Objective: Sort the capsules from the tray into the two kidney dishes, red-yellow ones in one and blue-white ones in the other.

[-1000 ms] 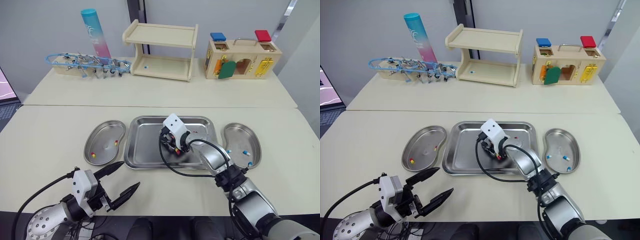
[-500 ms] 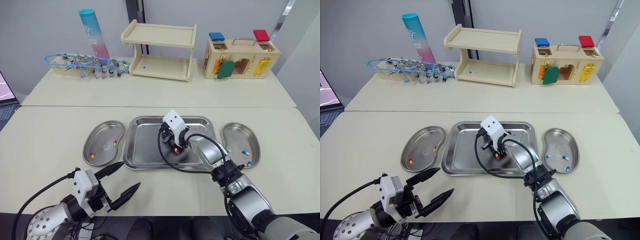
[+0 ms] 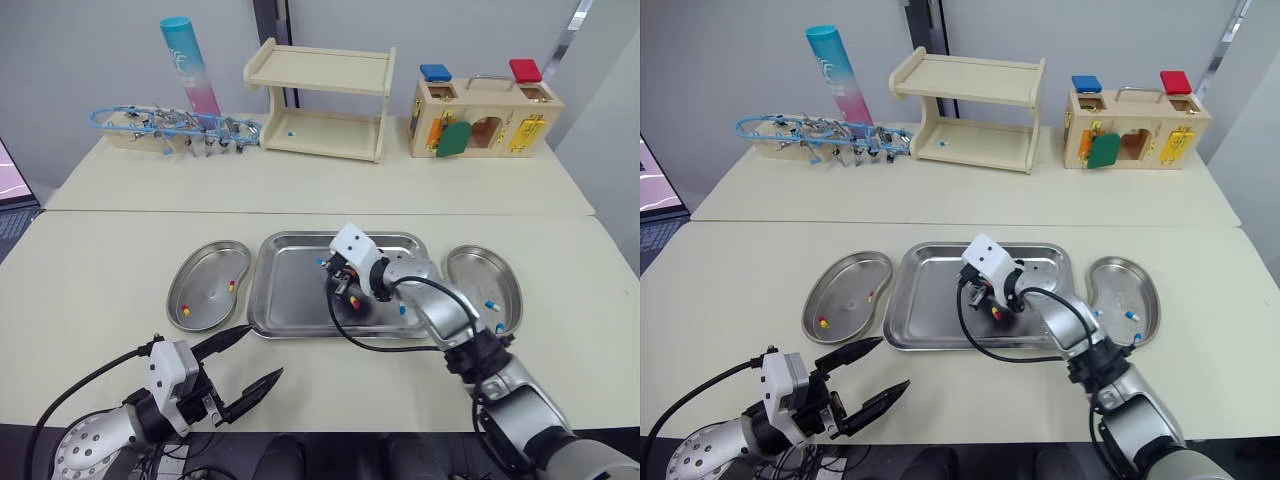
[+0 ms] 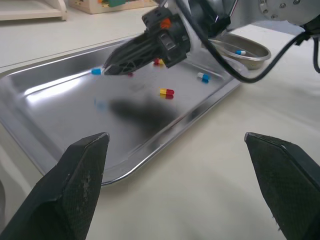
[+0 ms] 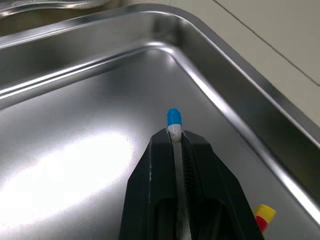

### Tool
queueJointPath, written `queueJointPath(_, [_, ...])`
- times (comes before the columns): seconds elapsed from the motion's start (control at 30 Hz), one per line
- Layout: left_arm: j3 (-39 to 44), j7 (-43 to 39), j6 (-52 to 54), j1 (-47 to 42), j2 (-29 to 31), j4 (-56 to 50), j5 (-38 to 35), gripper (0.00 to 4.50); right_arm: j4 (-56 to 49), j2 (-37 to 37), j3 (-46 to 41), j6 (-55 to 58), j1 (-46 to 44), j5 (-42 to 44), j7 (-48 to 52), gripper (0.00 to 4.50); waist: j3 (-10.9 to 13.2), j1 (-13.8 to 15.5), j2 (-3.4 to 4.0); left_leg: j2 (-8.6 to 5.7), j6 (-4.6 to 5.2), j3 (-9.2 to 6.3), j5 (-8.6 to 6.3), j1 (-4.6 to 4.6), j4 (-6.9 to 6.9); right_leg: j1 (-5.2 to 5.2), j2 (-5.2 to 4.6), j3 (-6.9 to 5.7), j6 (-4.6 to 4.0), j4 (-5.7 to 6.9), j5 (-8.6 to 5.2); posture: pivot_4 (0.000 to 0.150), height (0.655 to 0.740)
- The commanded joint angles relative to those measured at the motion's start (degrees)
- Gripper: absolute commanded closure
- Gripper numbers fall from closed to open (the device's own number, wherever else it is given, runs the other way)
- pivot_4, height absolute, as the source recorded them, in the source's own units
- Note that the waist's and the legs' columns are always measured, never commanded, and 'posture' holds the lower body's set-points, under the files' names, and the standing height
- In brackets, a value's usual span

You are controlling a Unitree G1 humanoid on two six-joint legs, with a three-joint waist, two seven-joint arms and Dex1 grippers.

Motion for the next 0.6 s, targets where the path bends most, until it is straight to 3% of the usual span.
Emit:
queueJointPath(0.03, [-1.1,-2.0,-0.9,-0.6,0.9,-1.7,-0.4,0.0,-11.4,-4.6,-4.4,3.5,2.1,4.1,3.9,4.48,0.0,0.2,0.0,0.0,0.0,0.0,0.0,-0.01,0.0,0.0,0.0,-0.01,0.0,-0.01,0.0,0.15,0.74])
queueJointPath(0.27, [-4.2,-4.7,0.0,-3.6,2.3,-2.9,-1.2,0.0,-24.4,-20.9,-17.1,7.1,12.4,11.5,10.8,4.48,0.0,1.2,0.0,-0.01,0.0,0.01,0.0,-0.07,0.01,0.02,-0.01,-0.02,0.0,-0.07,0.0,0.15,0.74])
queueJointPath(0.6, [-7.7,-10.8,-2.1,-6.7,3.6,-2.2,-1.2,0.0,-22.6,-37.5,-33.9,5.0,31.6,13.6,14.2,4.48,0.0,1.3,-0.01,-0.01,0.01,0.07,-0.01,-0.06,0.02,0.05,-0.01,0.01,0.0,-0.07,0.0,0.15,0.74])
